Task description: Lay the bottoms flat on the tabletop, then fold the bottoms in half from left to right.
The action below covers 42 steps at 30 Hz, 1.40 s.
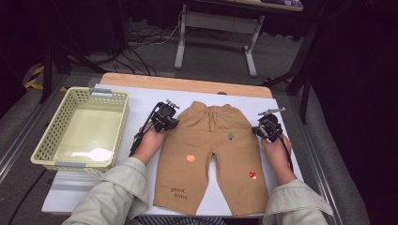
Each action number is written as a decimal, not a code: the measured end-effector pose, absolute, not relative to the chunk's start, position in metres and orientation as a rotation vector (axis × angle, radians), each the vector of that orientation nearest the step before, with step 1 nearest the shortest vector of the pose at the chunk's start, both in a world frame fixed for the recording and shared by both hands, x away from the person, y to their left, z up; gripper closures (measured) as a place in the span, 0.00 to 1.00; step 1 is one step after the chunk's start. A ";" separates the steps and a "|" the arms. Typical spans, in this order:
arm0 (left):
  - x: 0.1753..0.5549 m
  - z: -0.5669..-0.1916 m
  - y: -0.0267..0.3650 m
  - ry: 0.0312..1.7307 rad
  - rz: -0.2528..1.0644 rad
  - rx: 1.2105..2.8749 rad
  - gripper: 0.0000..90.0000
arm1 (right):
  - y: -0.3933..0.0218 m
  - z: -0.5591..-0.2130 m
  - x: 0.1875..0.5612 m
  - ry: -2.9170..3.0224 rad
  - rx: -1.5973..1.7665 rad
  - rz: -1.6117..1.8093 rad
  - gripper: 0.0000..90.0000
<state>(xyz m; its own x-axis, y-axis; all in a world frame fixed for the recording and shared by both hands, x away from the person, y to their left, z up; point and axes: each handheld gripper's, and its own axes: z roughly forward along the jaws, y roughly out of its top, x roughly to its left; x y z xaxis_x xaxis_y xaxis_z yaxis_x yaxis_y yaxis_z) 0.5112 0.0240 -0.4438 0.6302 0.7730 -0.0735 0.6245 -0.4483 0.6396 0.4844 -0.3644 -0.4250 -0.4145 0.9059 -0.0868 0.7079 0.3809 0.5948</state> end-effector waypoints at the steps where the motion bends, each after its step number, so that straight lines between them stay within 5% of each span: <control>1: 0.511 -0.444 0.024 1.087 0.303 2.215 0.94 | -0.364 -0.426 0.485 2.249 1.396 0.673 1.00; 3: 0.511 -0.443 0.026 1.095 0.345 2.223 0.96 | -0.363 -0.426 0.484 2.269 1.380 0.676 0.97; 10: 0.512 -0.441 0.032 1.095 0.313 2.198 0.94 | -0.355 -0.402 0.464 2.256 1.327 0.824 0.59; 12: 0.512 -0.438 0.033 1.087 0.319 2.176 0.76 | -0.350 -0.394 0.456 2.259 1.273 0.876 0.52; 15: 0.511 -0.432 0.037 1.077 0.297 2.123 0.61 | -0.340 -0.384 0.443 2.268 1.213 0.943 0.42; 21: 0.511 -0.428 0.042 1.048 0.286 2.088 0.44 | -0.317 -0.373 0.422 2.287 1.104 1.087 0.26; 42: 0.508 -0.419 0.045 0.995 0.274 2.066 0.32 | -0.235 -0.380 0.395 2.448 0.884 1.182 0.07</control>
<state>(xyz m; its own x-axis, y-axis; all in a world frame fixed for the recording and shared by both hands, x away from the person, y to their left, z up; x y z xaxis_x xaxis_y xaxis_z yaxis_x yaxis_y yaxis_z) 0.5077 0.0455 -0.4194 0.6659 0.7326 -0.1410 0.5573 -0.3629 0.7468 0.3954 -0.2348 -0.3798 -0.7727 0.6347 0.0116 0.4036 0.4771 0.7807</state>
